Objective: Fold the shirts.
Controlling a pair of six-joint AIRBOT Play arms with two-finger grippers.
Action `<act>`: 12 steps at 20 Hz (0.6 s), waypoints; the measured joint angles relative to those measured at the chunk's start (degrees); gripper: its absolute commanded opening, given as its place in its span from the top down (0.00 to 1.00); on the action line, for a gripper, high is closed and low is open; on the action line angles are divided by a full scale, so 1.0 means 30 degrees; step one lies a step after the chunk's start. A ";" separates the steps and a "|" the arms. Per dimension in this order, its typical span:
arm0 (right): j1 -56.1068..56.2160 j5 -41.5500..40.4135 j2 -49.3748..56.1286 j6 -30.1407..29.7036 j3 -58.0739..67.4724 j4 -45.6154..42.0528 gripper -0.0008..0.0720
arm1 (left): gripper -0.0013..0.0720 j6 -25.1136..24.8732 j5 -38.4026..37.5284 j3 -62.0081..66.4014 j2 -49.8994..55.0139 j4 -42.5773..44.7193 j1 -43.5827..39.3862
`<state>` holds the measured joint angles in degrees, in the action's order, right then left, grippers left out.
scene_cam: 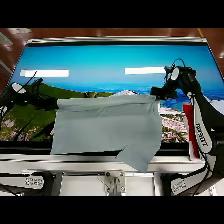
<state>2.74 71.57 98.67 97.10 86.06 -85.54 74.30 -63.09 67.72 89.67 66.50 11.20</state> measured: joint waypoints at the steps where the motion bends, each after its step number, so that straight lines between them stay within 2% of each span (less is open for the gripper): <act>1: 0.0058 0.0350 -0.0036 0.0015 -0.0474 0.0029 0.91 | 0.93 0.0335 -0.0597 0.0029 0.0080 0.0386 0.0007; 3: 0.0066 0.0772 -0.0051 0.0248 -0.1311 0.0095 0.91 | 0.91 0.1064 -0.1290 0.0058 0.0226 0.0874 0.0007; 4: 0.0066 0.0889 -0.0066 0.0291 -0.1581 0.0124 0.78 | 0.74 0.1370 -0.1552 0.0087 0.0277 0.1013 0.0015; 5: 0.0073 0.0969 -0.0087 0.0415 -0.1785 0.0204 0.31 | 0.50 0.1617 -0.1676 0.0131 0.0299 0.1195 0.0007; 6: 0.0073 0.1027 -0.0131 0.0408 -0.1931 0.0233 0.06 | 0.30 0.1851 -0.1865 0.0262 0.0313 0.1304 0.0022; 7: 0.0066 0.1173 -0.0233 0.0335 -0.2025 0.0233 0.06 | 0.16 0.2018 -0.2171 0.0474 0.0313 0.1355 0.0066; 10: -0.0153 0.2477 -0.1151 -0.0794 -0.2186 -0.0219 0.06 | 0.14 0.2251 -0.3942 0.1523 0.0000 0.1413 0.0423; 12: -0.0525 0.3818 -0.2055 -0.1639 -0.2280 -0.1778 0.06 | 0.14 0.2244 -0.5289 0.1632 -0.0714 0.1515 0.0962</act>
<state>1.17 83.02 92.51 92.18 79.22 -90.87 81.03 -78.96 72.62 87.53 71.05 14.09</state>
